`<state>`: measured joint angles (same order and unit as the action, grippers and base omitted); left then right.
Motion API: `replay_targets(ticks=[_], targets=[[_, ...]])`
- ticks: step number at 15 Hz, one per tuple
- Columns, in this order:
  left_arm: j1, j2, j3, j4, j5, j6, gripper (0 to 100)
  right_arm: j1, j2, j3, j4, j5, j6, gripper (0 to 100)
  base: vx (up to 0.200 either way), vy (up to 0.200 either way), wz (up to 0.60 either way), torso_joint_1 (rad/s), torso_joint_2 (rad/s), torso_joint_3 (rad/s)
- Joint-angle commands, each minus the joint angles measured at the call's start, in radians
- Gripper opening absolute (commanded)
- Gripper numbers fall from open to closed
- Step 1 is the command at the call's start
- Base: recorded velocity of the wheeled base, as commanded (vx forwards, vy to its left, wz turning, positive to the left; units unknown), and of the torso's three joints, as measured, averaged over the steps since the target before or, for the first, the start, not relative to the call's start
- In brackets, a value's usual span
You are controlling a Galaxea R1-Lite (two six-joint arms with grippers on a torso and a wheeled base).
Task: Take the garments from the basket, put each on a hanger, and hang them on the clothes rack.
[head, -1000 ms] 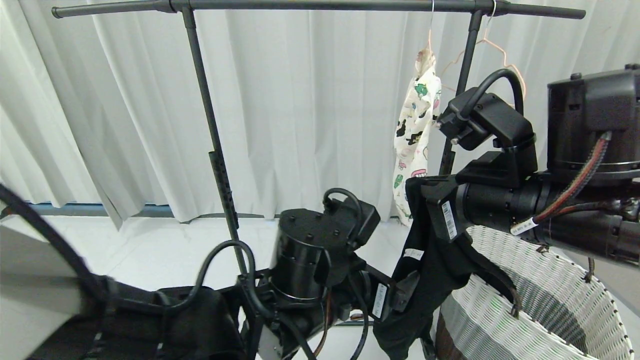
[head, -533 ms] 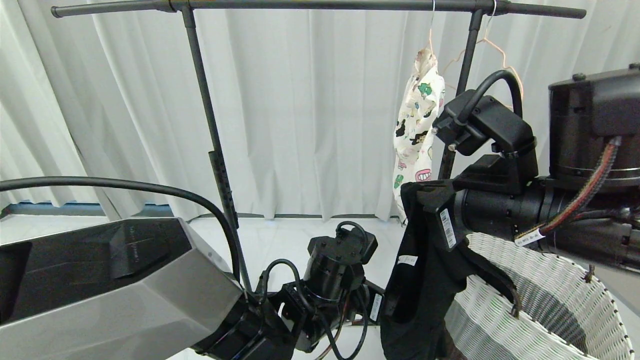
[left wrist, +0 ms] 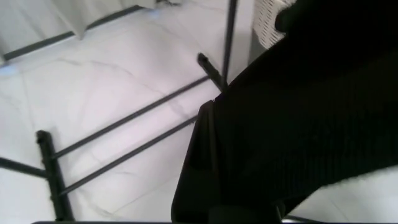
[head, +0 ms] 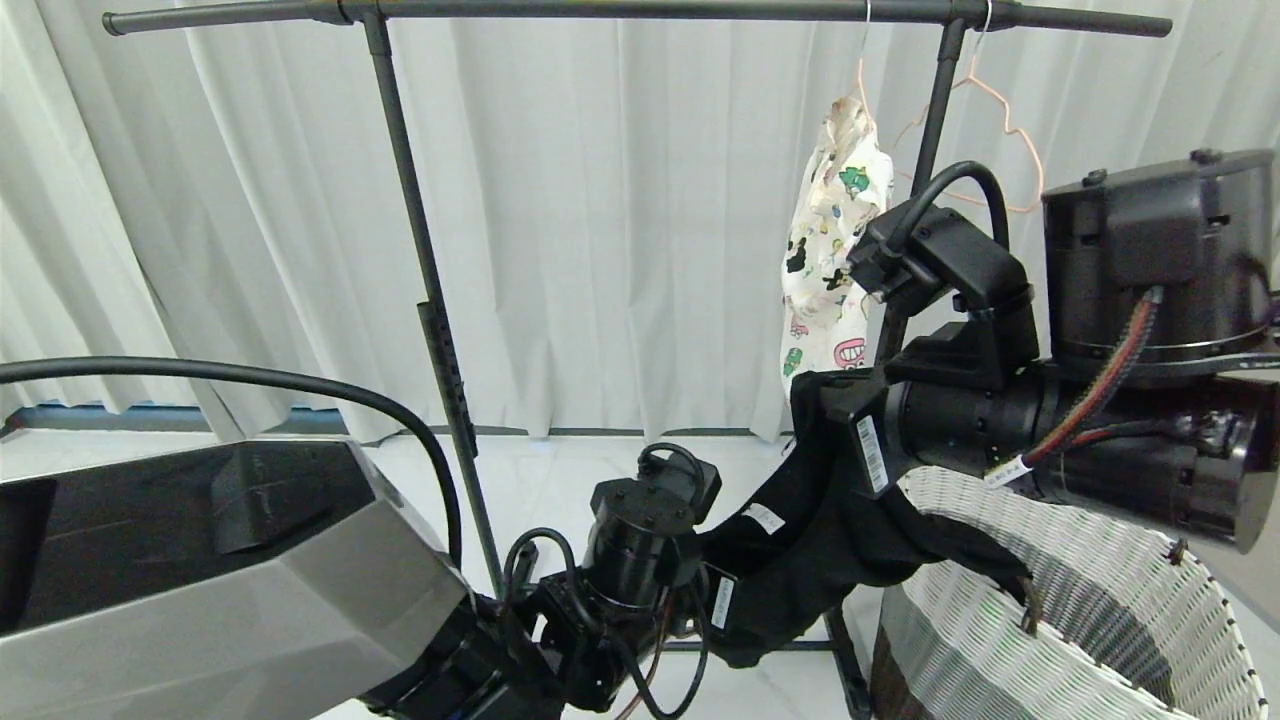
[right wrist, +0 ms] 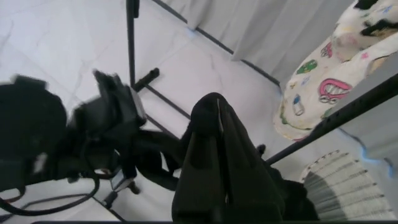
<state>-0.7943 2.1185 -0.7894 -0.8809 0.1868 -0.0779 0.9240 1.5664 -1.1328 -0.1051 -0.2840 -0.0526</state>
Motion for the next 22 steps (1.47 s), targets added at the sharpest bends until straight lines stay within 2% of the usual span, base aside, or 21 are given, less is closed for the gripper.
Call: replay_targets(ticks=[1, 2, 3, 4, 6, 7, 10, 12, 14, 15, 17, 20, 22], targets=[[0.102, -0.239, 0.058, 0.099, -0.006, 0.026, 0, 0.001, 0.113, -0.055, -0.047, 0.0, 0.036, 0, 0.0, 0.0, 0.0, 0.0, 0.0, 0.0], [0.142, -0.327, 0.056, 0.197, -0.021, 0.044, 0, 0.004, 0.141, -0.082, -0.067, 0.0, 0.037, 0, 0.0, 0.0, 0.0, 0.0, 0.0, 0.0], [0.207, -0.473, 0.03, 0.381, -0.092, 0.07, 0, 0.01, 0.182, -0.142, -0.076, 0.0, 0.037, 0, 0.0, 0.0, 0.0, 0.0, 0.0, 0.0], [0.247, -0.568, -0.005, 0.517, -0.147, 0.092, 0, 0.015, 0.201, -0.183, -0.076, 0.0, 0.037, 0, 0.0, 0.0, 0.0, 0.0, 0.0, 0.0], [0.276, -0.672, -0.1, 0.709, -0.17, 0.139, 0, 0.016, 0.201, -0.202, -0.076, -0.001, 0.037, 0, 0.0, 0.0, 0.0, 0.0, 0.0, 0.0], [0.274, -0.697, -0.143, 0.761, -0.17, 0.165, 0, 0.016, 0.192, -0.196, -0.074, -0.009, 0.037, 0, 0.0, 0.0, 0.0, 0.0, 0.0, 0.0], [0.24, -0.704, -0.243, 0.78, -0.181, 0.299, 0, -0.001, 0.119, -0.159, -0.057, -0.041, 0.037, 0, 0.0, 0.0, 0.0, 0.0, 0.0, 0.0], [0.185, -0.698, -0.327, 0.783, -0.205, 0.308, 0, -0.019, 0.041, -0.116, -0.019, -0.058, 0.036, 0, 0.0, 0.0, 0.0, 0.0, 0.0, 0.0], [0.164, -0.697, -0.364, 0.804, -0.207, 0.311, 0, -0.031, -0.014, -0.12, 0.039, -0.058, 0.036, 0, 0.0, 0.0, 0.0, 0.0, 0.0, 0.0], [0.145, -0.71, -0.427, 0.892, -0.207, 0.32, 0, -0.065, -0.083, -0.165, 0.148, -0.058, 0.03, 0, 0.0, 0.0, 0.0, 0.0, 0.0, 0.0], [0.121, -0.736, -0.495, 0.988, -0.208, 0.32, 0, -0.08, -0.129, -0.239, 0.257, -0.053, 0.03, 0, 0.0, 0.0, 0.0, 0.0, 0.0, 0.0], [0.066, -0.766, -0.495, 1.017, -0.208, 0.32, 0, -0.076, -0.134, -0.352, 0.337, -0.052, 0.026, 0, 0.0, 0.0, 0.0, 0.0, 0.0, 0.0], [0.05, -0.766, -0.496, 1.017, -0.207, 0.328, 0, -0.067, -0.14, -0.372, 0.37, -0.052, 0.013, 0, 0.0, 0.0, 0.0, 0.0, 0.0, 0.0]])
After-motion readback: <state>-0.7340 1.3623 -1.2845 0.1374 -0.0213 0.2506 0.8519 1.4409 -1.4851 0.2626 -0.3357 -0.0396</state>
